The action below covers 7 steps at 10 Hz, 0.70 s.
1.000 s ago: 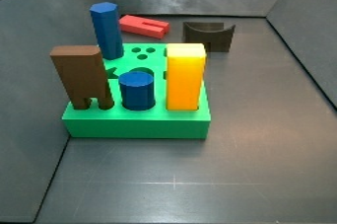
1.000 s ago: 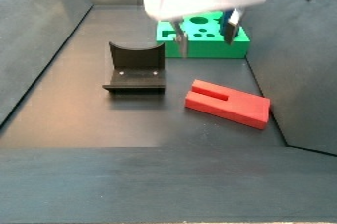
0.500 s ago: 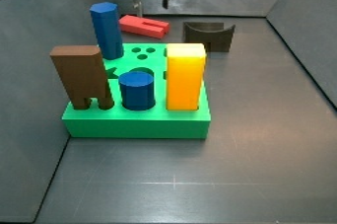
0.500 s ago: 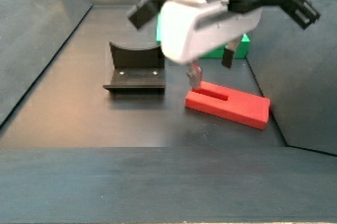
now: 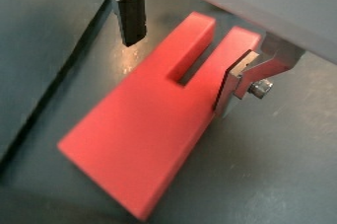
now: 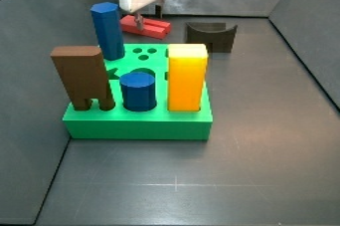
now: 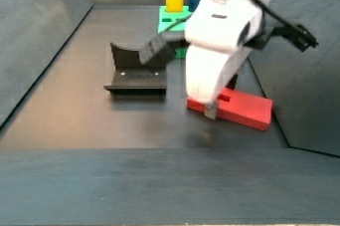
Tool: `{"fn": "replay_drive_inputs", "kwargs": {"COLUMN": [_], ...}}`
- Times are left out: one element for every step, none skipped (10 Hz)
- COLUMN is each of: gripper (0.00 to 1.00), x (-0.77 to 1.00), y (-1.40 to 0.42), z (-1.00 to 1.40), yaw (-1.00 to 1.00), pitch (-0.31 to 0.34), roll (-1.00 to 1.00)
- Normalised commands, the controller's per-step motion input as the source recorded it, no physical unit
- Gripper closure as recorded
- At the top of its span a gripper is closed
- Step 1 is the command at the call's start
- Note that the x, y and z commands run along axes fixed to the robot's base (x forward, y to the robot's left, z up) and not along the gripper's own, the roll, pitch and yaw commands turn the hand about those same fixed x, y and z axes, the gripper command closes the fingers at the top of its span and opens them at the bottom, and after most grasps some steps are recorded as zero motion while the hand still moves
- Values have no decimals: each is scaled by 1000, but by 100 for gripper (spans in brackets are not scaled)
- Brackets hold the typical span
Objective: Pick up the double-square object. Move up. Rotate the double-square object. Place the double-square object on the fixture. Regrasp the double-square object. Move to above the board. Insert the double-square object.
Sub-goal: Pick up the double-square object.
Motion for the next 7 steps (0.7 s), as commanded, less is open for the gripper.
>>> {"fn": "replay_drive_inputs", "kwargs": {"gripper": [0,0,0,0,0,0,0], "x": [-351,-306,-289,-237,-323,-123,-143], "y": [166,117,89,11,-3,-63,-11], "z": [-71,-63,-143,-163,-160,-3,-51], "yaw": [646,537,417,297,194,0,157], "pitch": [-91,-63,-63,-33,-33,0,-26], "roll": [-197,-164,-120,-147,-120,0,-49]}}
